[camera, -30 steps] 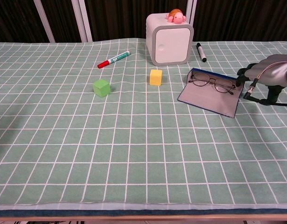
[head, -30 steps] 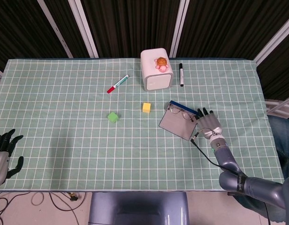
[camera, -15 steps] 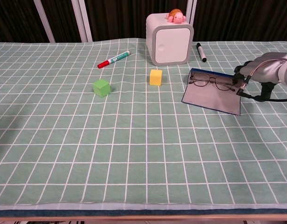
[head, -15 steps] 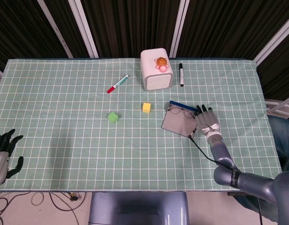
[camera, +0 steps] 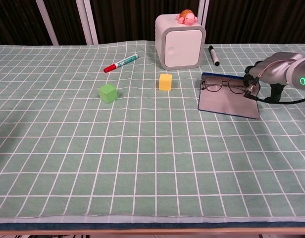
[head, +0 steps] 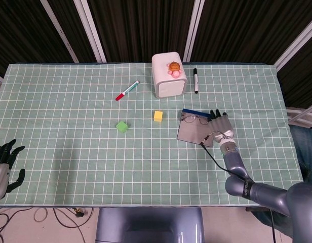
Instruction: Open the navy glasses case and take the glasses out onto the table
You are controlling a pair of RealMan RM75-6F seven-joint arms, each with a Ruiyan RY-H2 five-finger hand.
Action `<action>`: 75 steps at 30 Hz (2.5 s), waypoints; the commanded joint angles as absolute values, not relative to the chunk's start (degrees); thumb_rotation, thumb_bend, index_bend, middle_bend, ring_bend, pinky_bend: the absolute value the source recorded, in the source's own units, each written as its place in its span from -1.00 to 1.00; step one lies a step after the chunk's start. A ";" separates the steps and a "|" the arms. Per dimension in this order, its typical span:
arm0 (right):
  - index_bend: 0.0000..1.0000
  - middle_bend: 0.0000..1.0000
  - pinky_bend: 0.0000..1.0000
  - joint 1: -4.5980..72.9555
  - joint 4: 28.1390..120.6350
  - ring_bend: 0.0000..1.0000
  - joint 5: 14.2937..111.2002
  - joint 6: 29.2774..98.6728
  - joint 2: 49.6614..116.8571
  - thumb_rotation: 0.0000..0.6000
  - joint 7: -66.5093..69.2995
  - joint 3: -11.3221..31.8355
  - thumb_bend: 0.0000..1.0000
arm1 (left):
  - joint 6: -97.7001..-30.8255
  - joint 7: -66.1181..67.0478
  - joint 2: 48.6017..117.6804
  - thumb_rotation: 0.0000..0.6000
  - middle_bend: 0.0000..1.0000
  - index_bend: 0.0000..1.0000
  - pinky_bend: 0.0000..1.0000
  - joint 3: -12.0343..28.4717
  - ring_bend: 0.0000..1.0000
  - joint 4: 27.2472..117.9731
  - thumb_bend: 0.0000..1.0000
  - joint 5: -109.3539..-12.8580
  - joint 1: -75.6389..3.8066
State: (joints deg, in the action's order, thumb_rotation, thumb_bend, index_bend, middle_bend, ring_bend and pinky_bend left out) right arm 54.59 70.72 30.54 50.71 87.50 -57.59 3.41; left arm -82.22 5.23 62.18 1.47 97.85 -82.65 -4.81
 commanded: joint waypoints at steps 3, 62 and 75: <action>-0.64 -1.00 -0.53 55.50 69.67 -1.00 29.18 49.53 87.57 1.00 -58.11 3.73 -0.10 | -82.16 5.19 62.17 1.00 -1.00 -0.70 -0.96 1.53 -1.00 97.87 -0.08 -82.50 -4.84; -0.55 -0.45 -0.53 74.92 62.71 -0.68 -11.65 32.01 84.31 1.00 -58.98 6.59 -0.16 | -80.57 3.89 61.83 1.00 -1.00 -0.70 -0.96 2.14 -1.00 98.62 -0.08 -79.72 -5.08; -0.48 -0.40 -0.53 75.32 46.41 -0.60 -9.26 26.70 93.96 1.00 -53.19 5.17 -0.19 | -79.77 3.92 61.66 1.00 -1.00 -0.70 -0.96 2.13 -1.00 98.82 -0.08 -79.16 -5.35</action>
State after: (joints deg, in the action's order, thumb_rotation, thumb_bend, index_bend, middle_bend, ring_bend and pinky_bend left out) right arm 75.13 48.08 -9.77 27.36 92.64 -54.15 5.49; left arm -79.78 3.92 61.66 2.12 98.81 -79.16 -5.34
